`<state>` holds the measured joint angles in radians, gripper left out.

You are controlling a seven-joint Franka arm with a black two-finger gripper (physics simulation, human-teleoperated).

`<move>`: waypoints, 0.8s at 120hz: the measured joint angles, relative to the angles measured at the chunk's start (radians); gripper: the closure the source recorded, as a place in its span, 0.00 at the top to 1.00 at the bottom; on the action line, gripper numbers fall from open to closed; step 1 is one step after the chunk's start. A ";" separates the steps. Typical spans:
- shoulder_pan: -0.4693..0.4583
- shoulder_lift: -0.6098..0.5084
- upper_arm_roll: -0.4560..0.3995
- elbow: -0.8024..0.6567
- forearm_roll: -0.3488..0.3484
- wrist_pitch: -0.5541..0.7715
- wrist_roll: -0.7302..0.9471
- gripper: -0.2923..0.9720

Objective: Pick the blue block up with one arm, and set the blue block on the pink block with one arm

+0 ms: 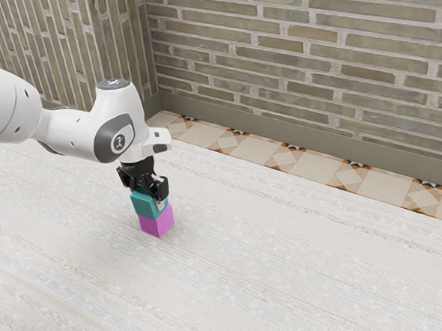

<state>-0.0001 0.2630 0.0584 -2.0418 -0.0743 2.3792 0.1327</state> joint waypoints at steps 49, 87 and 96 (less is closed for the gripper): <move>-0.006 -0.030 0.000 0.043 -0.006 -0.014 0.014 0.71; -0.069 -0.263 0.088 0.493 0.038 -0.424 0.020 0.74; -0.110 -0.319 0.156 0.544 0.039 -0.550 0.026 0.74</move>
<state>-0.1102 -0.0558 0.2149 -1.4974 -0.0355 1.8292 0.1586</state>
